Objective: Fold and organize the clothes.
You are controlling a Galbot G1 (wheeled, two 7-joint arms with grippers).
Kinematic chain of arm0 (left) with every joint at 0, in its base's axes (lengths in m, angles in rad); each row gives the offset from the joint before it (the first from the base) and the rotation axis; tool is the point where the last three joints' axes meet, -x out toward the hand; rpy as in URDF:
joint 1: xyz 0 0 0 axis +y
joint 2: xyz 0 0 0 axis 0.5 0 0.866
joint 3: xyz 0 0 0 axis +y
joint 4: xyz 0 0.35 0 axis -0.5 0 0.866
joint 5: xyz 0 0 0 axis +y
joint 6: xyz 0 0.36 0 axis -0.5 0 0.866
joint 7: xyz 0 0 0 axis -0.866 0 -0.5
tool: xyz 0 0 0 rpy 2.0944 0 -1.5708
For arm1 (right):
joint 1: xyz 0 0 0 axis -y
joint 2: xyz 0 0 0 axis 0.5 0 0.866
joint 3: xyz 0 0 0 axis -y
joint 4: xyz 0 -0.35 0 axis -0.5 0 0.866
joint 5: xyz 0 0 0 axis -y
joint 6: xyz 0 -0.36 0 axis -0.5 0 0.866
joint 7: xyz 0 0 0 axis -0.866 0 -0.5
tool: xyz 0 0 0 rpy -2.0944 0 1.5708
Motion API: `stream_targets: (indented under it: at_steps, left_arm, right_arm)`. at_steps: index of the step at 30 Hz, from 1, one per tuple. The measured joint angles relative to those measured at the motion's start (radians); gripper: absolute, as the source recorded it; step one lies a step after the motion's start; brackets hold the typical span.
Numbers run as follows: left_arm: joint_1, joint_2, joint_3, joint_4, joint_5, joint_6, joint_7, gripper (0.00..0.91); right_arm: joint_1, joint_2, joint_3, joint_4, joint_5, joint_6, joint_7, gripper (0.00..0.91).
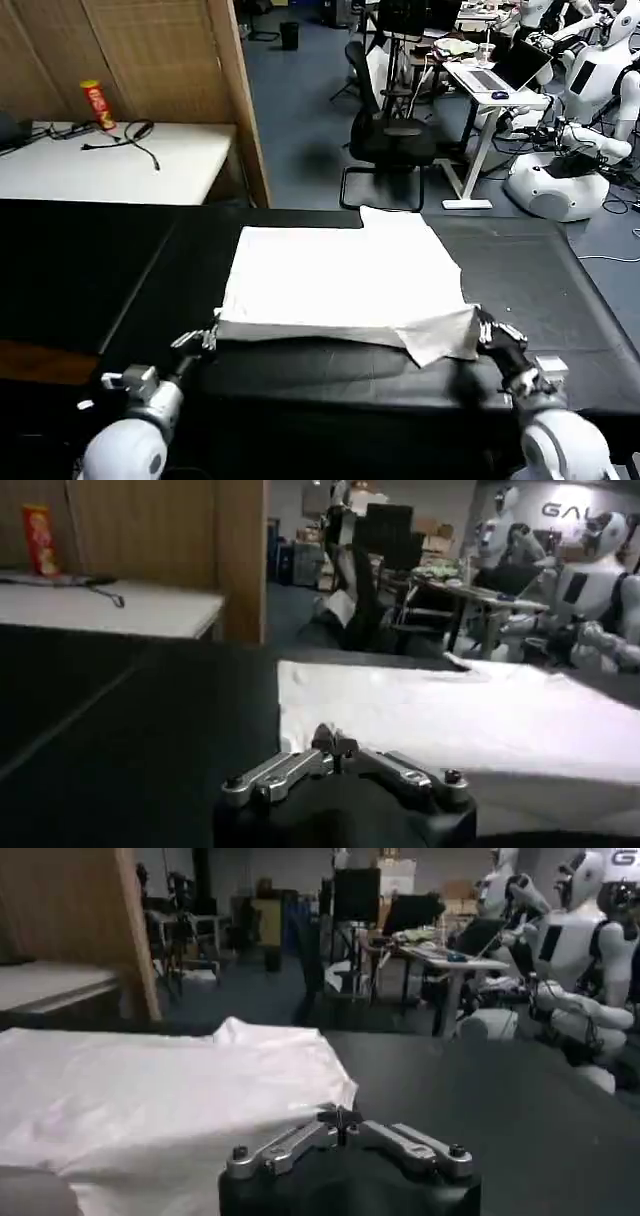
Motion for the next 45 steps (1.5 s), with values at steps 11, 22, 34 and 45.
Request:
stream_targets:
  at_steps: [11, 22, 34, 45]
  left_arm:
    - [-0.140, 0.037, 0.040, 0.130, 0.038, -0.012, -0.001, 0.000]
    - [-0.153, 0.038, 0.043, 0.151, 0.039, 0.003, -0.001, 0.878]
    - [-0.040, 0.056, 0.012, 0.065, 0.002, 0.054, 0.039, 0.878]
    - [0.013, 0.055, -0.012, 0.071, -0.010, 0.048, 0.061, 0.000]
  right_arm:
    - [0.094, 0.024, -0.062, -0.118, 0.001, 0.012, -0.035, 0.000]
    - [-0.035, -0.031, 0.013, 0.031, 0.023, -0.028, -0.081, 0.878]
    - [-0.247, -0.010, 0.084, 0.130, -0.008, -0.019, -0.077, 0.770]
    - [-0.250, 0.012, 0.067, 0.094, -0.030, -0.014, -0.080, 0.166]
